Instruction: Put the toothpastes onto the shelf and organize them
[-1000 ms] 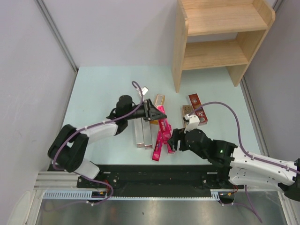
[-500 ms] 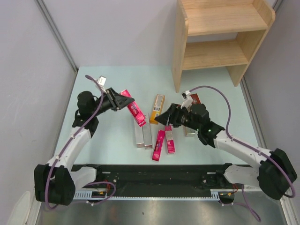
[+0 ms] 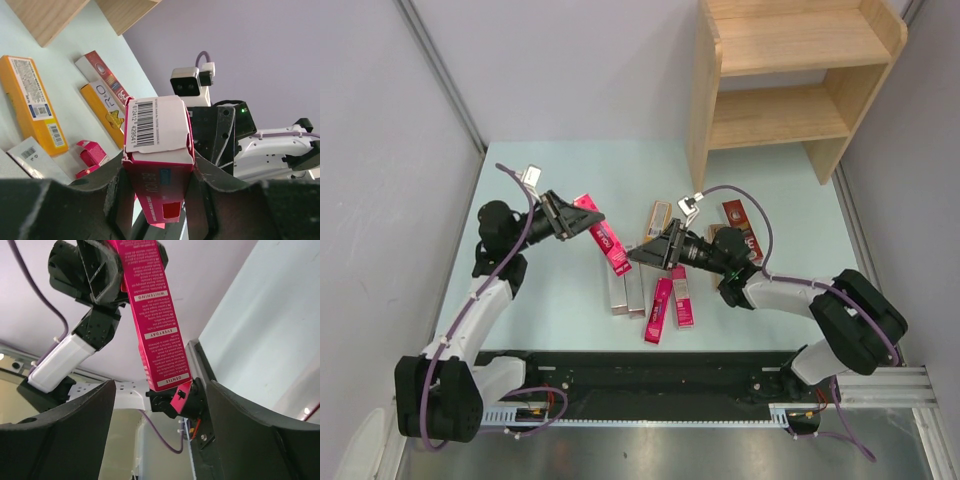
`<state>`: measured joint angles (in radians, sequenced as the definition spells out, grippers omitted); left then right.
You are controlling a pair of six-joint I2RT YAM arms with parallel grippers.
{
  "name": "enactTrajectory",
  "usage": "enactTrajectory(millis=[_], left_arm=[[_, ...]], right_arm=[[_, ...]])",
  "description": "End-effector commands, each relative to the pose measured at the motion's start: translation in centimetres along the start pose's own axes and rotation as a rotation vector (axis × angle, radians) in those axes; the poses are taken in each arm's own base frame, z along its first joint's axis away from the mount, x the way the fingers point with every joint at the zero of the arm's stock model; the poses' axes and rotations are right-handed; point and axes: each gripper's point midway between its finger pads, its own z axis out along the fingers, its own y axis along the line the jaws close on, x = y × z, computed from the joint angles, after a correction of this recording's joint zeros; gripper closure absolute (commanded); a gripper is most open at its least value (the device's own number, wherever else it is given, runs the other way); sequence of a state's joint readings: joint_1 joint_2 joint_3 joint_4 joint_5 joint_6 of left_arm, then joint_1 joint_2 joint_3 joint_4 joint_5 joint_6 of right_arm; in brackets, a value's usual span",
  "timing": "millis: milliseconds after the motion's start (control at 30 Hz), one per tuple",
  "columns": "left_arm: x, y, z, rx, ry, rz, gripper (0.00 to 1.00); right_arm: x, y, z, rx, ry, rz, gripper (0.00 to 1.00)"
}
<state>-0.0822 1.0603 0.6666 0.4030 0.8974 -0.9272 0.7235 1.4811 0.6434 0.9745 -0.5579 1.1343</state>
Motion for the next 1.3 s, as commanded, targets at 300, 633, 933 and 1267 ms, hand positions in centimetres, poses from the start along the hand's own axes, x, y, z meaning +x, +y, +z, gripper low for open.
enactTrajectory(millis=[300,633,933,1267], left_arm=[[-0.6,-1.9,-0.1,0.101,-0.021,0.001,0.58],[0.1,-1.6,-0.2,0.121,-0.013,-0.039,0.59],[0.5,-1.2,-0.3,0.117,-0.01,-0.048,0.58],[1.1,-0.8,-0.5,0.112,-0.007,-0.063,0.57]], right_arm=[[2.1,3.1,1.5,-0.162,0.009,-0.01,0.31],[2.3,3.0,1.9,-0.262,-0.01,0.069,0.48],[1.7,3.2,1.0,-0.257,-0.05,0.042,0.48],[1.3,3.2,0.7,-0.242,-0.081,0.026,0.44]])
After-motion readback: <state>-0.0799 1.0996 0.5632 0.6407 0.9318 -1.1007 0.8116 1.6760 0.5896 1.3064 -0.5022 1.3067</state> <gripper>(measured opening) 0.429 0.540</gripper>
